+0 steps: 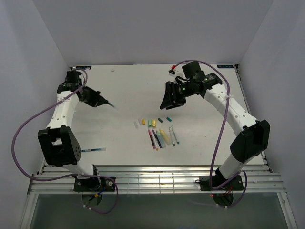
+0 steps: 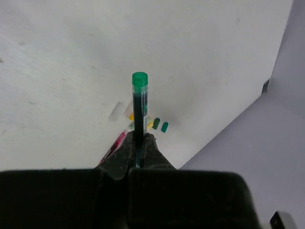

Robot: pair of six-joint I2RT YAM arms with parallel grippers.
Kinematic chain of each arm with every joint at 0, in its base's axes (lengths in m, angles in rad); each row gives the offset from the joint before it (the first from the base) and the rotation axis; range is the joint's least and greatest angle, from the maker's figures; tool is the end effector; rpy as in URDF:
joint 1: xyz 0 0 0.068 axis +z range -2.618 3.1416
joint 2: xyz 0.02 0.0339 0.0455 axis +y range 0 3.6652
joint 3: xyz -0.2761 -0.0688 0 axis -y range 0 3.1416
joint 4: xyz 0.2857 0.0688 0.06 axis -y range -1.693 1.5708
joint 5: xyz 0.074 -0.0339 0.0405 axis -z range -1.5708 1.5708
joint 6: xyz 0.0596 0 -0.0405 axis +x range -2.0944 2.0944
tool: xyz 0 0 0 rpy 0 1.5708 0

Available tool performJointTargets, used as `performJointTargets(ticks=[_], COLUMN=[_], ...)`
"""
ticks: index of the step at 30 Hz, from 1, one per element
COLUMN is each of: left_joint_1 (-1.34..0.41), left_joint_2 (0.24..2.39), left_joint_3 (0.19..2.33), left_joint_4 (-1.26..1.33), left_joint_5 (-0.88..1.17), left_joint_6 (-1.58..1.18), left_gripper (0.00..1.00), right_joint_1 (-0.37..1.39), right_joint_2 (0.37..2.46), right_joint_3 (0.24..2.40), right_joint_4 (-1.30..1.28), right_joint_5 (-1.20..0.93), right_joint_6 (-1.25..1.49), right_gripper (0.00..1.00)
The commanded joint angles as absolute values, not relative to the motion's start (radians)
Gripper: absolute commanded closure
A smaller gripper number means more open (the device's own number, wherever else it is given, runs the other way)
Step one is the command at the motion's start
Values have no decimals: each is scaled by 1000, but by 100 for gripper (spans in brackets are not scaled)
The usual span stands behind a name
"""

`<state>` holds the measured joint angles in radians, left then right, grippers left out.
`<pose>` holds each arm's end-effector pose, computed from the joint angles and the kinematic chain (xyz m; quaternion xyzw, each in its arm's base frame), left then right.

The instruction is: Open the pen caps

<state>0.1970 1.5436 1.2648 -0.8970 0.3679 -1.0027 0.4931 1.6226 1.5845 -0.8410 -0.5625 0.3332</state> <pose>0.3509 0.0482 0.2489 -0.5146 0.8160 -0.2406 0.1071 0.3386 0.2180 0.3425 -0.1660 0.8934 0.3699 0.1934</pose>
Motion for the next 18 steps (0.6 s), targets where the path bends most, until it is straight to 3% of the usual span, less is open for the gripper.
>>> performJointTargets(ticks=[1,3,11,15,18], left_joint_1=[43,17,-57,-80,-101], left_joint_2=[1534,1478,1103,1055,1086], left_joint_3=[1455,1457,1148,1037,1035], left_joint_4=[-1011,-964,-479,-260,-235], left_joint_5=[413,400,730,958,1099], left_joint_6=[-822,-813,-779,-778,-755], left_gripper=[100,100,100,100,100], right_joint_1=[538,566,594,603,606], right_joint_2=[1666,1661,1585,1591,1620], right_joint_3=[1678,1690,1583,1556,1571], right_joint_4=[-911,-904,-597,-465,-384], right_joint_5=[-702,-773,-968,-1035,-1048], right_joint_6=[339,374,682,750,811], right_gripper=[50,50,50,50,50])
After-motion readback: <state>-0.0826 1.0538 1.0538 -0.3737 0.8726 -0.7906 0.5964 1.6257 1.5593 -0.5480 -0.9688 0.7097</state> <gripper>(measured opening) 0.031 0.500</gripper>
